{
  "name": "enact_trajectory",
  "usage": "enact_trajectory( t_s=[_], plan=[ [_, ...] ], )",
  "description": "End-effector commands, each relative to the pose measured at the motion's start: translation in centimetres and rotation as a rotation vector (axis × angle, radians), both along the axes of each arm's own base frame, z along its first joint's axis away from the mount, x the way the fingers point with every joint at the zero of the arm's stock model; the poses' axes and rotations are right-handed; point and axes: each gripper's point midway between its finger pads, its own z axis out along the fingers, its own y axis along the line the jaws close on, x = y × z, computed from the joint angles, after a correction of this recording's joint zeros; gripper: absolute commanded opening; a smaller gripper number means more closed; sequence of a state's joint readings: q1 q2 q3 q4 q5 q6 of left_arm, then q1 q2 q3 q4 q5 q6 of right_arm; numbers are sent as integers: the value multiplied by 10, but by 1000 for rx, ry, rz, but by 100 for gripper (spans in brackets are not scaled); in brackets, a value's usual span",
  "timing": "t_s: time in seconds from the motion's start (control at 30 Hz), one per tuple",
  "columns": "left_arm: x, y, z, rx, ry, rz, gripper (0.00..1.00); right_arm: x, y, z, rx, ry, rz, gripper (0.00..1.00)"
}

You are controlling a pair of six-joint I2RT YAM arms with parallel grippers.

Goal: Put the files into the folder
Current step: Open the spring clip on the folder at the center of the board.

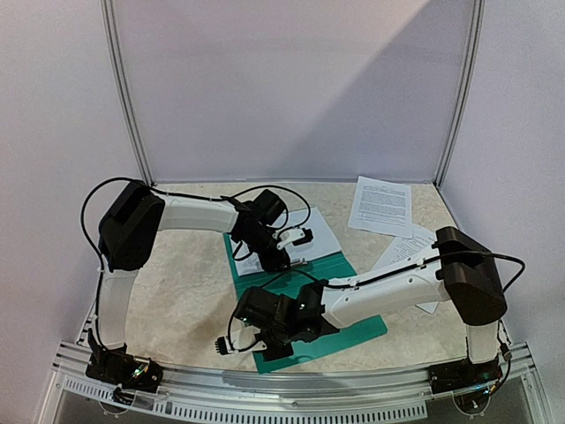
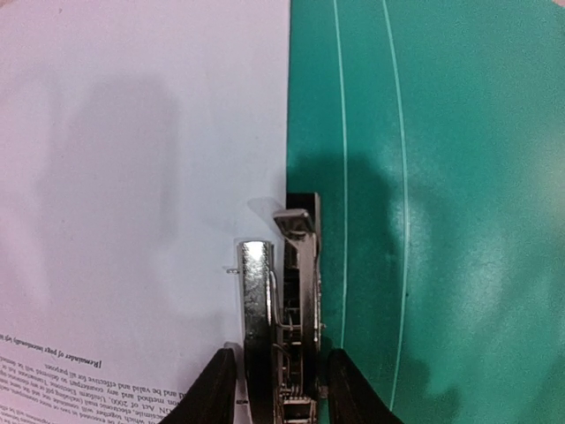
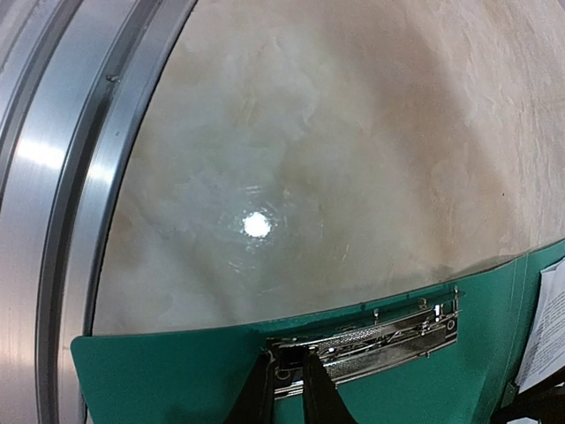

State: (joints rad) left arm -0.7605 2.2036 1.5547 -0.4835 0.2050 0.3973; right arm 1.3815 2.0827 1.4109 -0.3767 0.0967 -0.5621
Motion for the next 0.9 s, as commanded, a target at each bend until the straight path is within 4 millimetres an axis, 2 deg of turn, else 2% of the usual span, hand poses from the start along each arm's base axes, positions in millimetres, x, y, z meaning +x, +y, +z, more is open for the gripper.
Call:
enact_trajectory(
  t_s=[0.0, 0.1, 0.37, 0.87],
  plan=[
    [-35, 38, -66, 177, 149, 3, 37, 0, -11, -15, -85, 8, -11, 12],
    [-34, 38, -66, 175, 146, 2, 37, 3, -9, -7, -84, -9, -8, 13],
    [-33, 39, -69, 186, 143, -2, 37, -2, 10, 12, -41, -61, 82, 15],
    [-33, 40, -70, 189, 145, 1, 37, -3, -1, -18, -109, -29, 67, 15]
  ],
)
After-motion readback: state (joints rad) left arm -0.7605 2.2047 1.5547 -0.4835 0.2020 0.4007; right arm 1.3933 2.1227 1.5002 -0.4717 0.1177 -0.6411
